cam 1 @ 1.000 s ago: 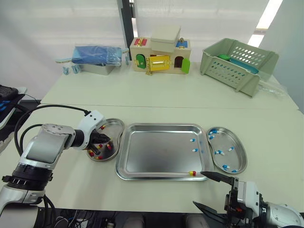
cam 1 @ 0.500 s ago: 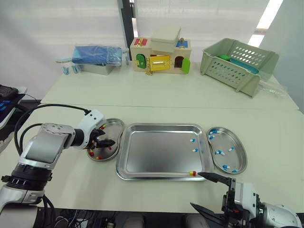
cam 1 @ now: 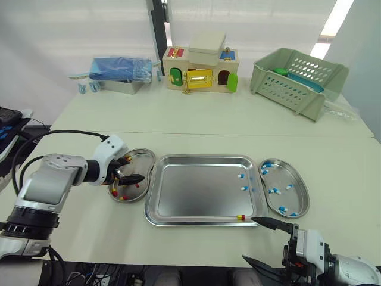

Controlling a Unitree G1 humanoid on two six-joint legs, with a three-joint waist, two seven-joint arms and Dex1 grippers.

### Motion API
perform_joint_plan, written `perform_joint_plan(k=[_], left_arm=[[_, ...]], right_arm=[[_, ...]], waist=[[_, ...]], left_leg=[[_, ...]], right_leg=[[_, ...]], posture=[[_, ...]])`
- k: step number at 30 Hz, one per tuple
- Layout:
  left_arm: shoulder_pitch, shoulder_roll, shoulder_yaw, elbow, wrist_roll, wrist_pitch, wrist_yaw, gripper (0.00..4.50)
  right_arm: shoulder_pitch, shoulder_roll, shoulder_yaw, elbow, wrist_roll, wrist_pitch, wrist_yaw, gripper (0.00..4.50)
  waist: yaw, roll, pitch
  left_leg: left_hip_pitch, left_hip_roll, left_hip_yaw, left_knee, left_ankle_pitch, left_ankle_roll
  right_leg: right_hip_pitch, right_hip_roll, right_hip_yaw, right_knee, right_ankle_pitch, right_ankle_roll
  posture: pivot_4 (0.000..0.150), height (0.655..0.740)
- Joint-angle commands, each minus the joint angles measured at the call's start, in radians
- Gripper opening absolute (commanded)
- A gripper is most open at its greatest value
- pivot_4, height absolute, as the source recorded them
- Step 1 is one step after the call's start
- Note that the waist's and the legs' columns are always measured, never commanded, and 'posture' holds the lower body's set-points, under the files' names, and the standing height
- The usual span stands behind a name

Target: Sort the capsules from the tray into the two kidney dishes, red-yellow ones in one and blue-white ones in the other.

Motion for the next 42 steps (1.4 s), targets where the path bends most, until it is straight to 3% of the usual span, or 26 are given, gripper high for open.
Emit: perform_joint_plan(k=[1, 8, 12, 17, 24, 42], left_arm=[[0.043, 0.05, 0.113, 0.019, -0.053, -0.117, -0.079, 4.47], [0.182, 0.138, 0.336, 0.063, -0.101, -0.235, -0.123, 4.47], [0.319, 0.158, 0.491, 0.087, -0.102, -0.286, -0.127, 4.47], [0.474, 0.151, 0.616, 0.13, -0.087, -0.337, -0.108, 4.47], [0.569, 0.112, 0.666, 0.111, -0.099, -0.372, -0.072, 4.47], [0.696, 0.029, 0.697, -0.047, -0.167, -0.374, -0.075, 4.47]], right_arm=[[0.0, -0.045, -0.09, -0.05, 0.075, 0.05, 0.007, 4.5], [-0.028, -0.204, -0.395, 0.013, 0.297, 0.306, 0.029, 4.5], [-0.054, -0.266, -0.502, 0.144, 0.288, 0.391, 0.063, 4.5], [-0.129, -0.299, -0.518, 0.315, 0.233, 0.407, 0.099, 4.5], [-0.267, -0.347, -0.499, 0.497, 0.164, 0.411, 0.151, 4.5], [-0.388, -0.369, -0.47, 0.624, 0.074, 0.44, 0.213, 4.5]], waist=[[0.0, 0.0, 0.0], [-0.004, 0.0, 0.0], [-0.006, 0.0, 0.0], [-0.008, -0.001, 0.0], [-0.008, -0.001, 0.0], [-0.011, 0.0, 0.0]], left_leg=[[0.0, 0.0, 0.0, 0.0, 0.0, 0.0], [0.0, 0.0, 0.0, 0.0, 0.0, 0.0], [0.001, 0.001, 0.002, -0.001, 0.0, 0.0], [0.001, 0.001, 0.003, -0.001, 0.0, 0.0], [0.001, 0.001, 0.004, -0.001, 0.0, 0.0], [0.001, 0.001, 0.004, -0.001, 0.0, 0.0]], right_leg=[[0.0, 0.0, 0.0, 0.0, 0.0, 0.0], [0.0, 0.0, 0.0, 0.0, 0.0, 0.0], [0.0, 0.0, 0.001, 0.0, 0.0, 0.0], [0.0, 0.0, 0.001, 0.0, 0.0, 0.0], [0.0, -0.001, 0.002, 0.0, 0.0, 0.0], [0.0, -0.001, 0.002, 0.0, 0.0, 0.0]], posture=[[0.15, 0.74], [0.15, 0.74], [0.15, 0.74], [0.15, 0.74], [0.15, 0.74], [0.15, 0.74]])
